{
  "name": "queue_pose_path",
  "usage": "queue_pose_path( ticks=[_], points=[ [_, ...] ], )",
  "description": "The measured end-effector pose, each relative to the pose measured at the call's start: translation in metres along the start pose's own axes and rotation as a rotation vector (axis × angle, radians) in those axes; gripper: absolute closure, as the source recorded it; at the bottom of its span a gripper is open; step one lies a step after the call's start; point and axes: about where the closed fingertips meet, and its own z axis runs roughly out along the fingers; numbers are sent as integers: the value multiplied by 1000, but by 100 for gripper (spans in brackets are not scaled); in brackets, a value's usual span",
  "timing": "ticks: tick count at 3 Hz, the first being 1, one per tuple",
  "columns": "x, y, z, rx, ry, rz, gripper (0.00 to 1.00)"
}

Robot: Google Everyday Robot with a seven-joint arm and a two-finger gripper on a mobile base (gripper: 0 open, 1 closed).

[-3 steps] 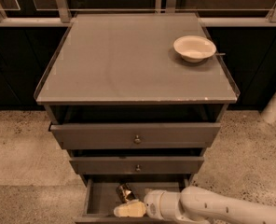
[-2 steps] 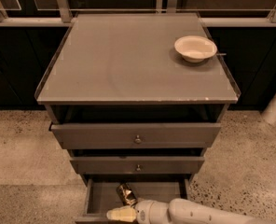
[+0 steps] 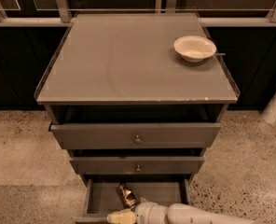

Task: Pick orange can from bottom drawer and place on counter

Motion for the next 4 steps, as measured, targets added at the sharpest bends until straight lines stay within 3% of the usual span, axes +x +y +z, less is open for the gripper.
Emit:
queue_pose_path(
  ticks=[1,2,4],
  points=[
    [-9,-30,8,98,-67,-106,0],
    [-15,-54,30,141,-117,-185,0],
    [-8,-61,42,159,-90,-207,0]
  ],
)
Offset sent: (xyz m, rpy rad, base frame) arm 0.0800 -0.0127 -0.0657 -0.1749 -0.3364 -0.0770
